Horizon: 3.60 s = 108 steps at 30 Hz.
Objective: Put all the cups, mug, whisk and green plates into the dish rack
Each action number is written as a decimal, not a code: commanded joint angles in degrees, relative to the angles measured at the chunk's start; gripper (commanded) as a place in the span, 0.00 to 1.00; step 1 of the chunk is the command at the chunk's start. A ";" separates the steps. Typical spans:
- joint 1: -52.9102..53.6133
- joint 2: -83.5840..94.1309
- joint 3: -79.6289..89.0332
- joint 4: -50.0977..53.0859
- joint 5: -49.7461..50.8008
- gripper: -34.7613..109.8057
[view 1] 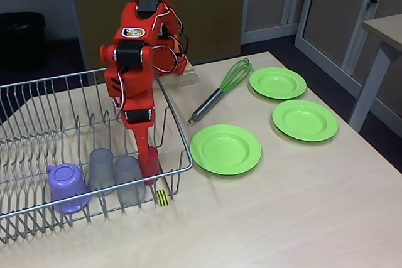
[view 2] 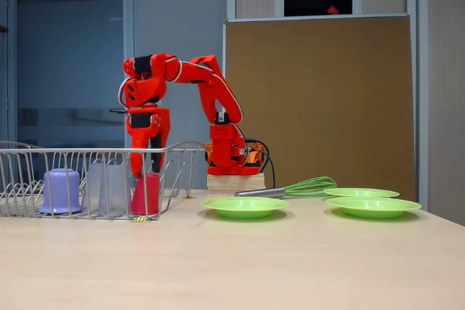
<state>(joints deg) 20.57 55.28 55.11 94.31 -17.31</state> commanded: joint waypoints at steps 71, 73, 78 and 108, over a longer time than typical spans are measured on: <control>-60.56 73.13 98.88 -46.67 21.88 0.43; -60.56 71.72 99.05 -52.73 27.69 0.40; -62.14 67.59 97.03 -66.88 54.40 0.38; -64.25 56.07 83.14 -32.17 173.67 0.36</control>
<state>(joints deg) -43.42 108.37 137.72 58.45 147.04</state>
